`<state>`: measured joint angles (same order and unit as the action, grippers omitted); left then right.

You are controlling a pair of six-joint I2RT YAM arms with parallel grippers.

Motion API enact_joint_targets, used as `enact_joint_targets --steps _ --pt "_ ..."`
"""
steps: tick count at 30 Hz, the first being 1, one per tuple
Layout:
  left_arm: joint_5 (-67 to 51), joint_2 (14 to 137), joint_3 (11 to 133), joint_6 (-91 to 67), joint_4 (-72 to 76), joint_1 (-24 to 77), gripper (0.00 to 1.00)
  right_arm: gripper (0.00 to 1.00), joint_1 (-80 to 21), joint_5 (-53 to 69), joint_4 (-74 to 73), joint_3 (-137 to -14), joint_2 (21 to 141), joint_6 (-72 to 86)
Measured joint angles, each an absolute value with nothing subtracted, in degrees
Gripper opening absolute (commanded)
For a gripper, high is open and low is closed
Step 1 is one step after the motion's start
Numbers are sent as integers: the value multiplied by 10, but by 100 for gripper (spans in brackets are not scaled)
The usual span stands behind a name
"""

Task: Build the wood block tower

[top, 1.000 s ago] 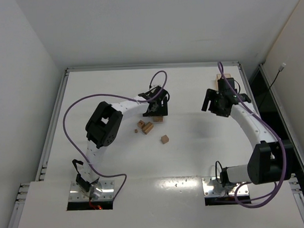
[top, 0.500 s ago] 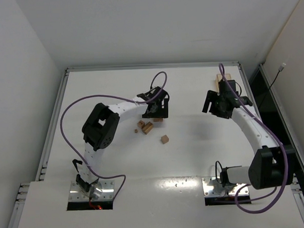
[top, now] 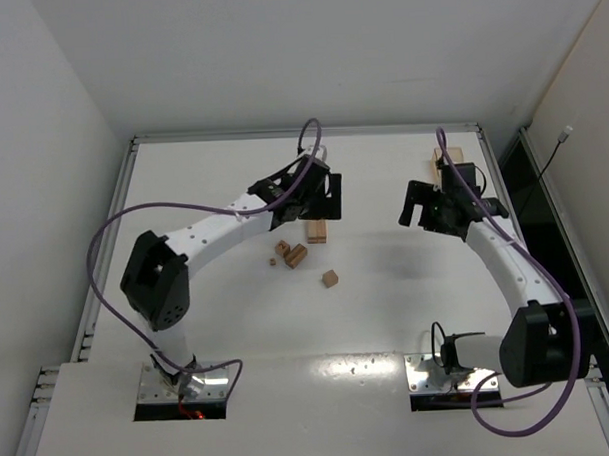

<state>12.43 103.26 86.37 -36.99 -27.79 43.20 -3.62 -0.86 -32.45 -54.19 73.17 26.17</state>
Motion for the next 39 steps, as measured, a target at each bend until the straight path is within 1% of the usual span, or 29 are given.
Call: enact_joint_targets --steps 3,5,7,9,12,15,18,19,20,21,22,24,25,26,27,30,31,35,37,39 --pt "143 978 863 -350 -277 431 100 100 -47 41 -302 -540 720 210" --pt "141 939 863 -342 -276 417 100 100 -69 75 -285 -540 717 171" --pt "129 901 863 -331 -275 379 100 100 -102 106 -281 -545 716 128" --pt "107 875 863 -323 -275 309 100 100 -143 125 -278 -554 717 83" --pt "66 863 856 -320 -269 178 100 100 -217 132 -279 -582 726 14" --pt "31 863 820 -320 -267 65 100 99 -289 121 -289 -617 749 -48" --pt "-4 863 786 -319 -290 -8 100 78 -333 100 -307 -665 800 -95" --pt "-13 863 783 -317 -298 -24 100 76 -338 89 -314 -685 820 -101" --pt "-19 864 782 -315 -304 -38 100 76 -343 72 -328 -715 849 -100" --pt "-25 864 782 -314 -307 -52 100 73 -344 56 -338 -745 878 -98" --pt "-32 864 782 -312 -307 -70 100 71 -345 44 -362 -784 911 -93" --pt "-45 864 782 -309 -308 -95 100 62 -347 32 -397 -890 992 -83" --pt "-52 864 782 -307 -309 -107 100 62 -347 31 -399 -923 1021 -80" --pt "-58 865 782 -307 -308 -117 100 69 -347 31 -404 -951 1047 -78" --pt "-63 865 782 -306 -308 -126 100 100 -347 31 -409 -969 1066 -78" --pt "-72 867 782 -306 -308 -144 100 100 -351 37 -436 -1002 1106 -79" --pt "-75 868 782 -306 -308 -145 100 96 -354 41 -440 -1004 1113 -79" --pt "-88 876 779 -307 -307 -147 100 66 -381 54 -452 -1003 1134 -77" --pt "-95 880 777 -307 -305 -147 100 62 -400 66 -452 -1000 1145 -75" --pt "-102 884 775 -309 -303 -148 100 62 -416 75 -451 -999 1156 -71"
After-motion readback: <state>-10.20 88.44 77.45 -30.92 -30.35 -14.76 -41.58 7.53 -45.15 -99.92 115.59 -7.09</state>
